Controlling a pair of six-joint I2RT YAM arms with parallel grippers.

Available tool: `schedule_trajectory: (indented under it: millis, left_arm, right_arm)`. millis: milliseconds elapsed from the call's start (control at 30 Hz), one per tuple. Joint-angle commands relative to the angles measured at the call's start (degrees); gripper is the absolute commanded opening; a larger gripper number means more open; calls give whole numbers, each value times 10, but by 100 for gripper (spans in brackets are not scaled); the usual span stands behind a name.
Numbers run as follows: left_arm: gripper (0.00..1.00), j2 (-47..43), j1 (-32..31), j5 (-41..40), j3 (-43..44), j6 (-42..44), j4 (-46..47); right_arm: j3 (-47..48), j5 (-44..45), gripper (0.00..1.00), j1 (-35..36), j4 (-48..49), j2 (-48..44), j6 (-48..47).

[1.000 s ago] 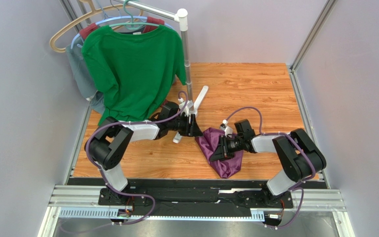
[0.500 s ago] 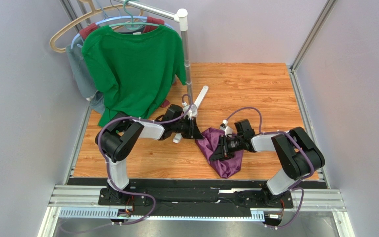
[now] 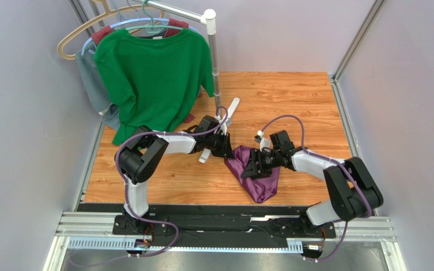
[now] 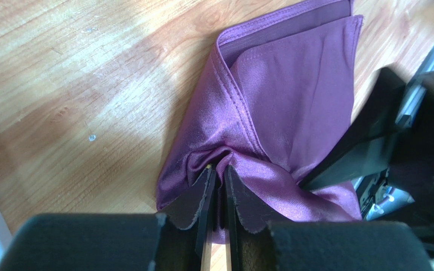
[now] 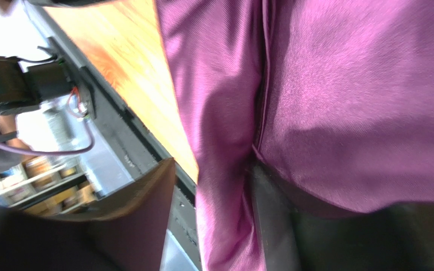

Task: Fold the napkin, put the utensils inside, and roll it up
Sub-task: Roll the napkin with the utensil

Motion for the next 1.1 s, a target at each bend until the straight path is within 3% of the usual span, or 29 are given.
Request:
schedule_trajectory:
  millis: [0, 267, 567, 767, 1067]
  left_arm:
    - [17, 28, -3, -37, 16, 39, -71]
    - [17, 30, -5, -43, 19, 41, -82]
    - [16, 38, -5, -45, 26, 37, -96]
    - [16, 40, -5, -46, 28, 35, -101]
    - [16, 41, -5, -48, 27, 37, -103]
  right_arm:
    - [40, 81, 59, 11, -107, -72, -37]
    - [76, 267, 63, 139, -209, -176, -27]
    - [62, 430, 64, 295, -261, -208, 40]
    - [63, 484, 62, 347, -264, -169, 60]
    - [44, 496, 53, 352, -252, -131, 70]
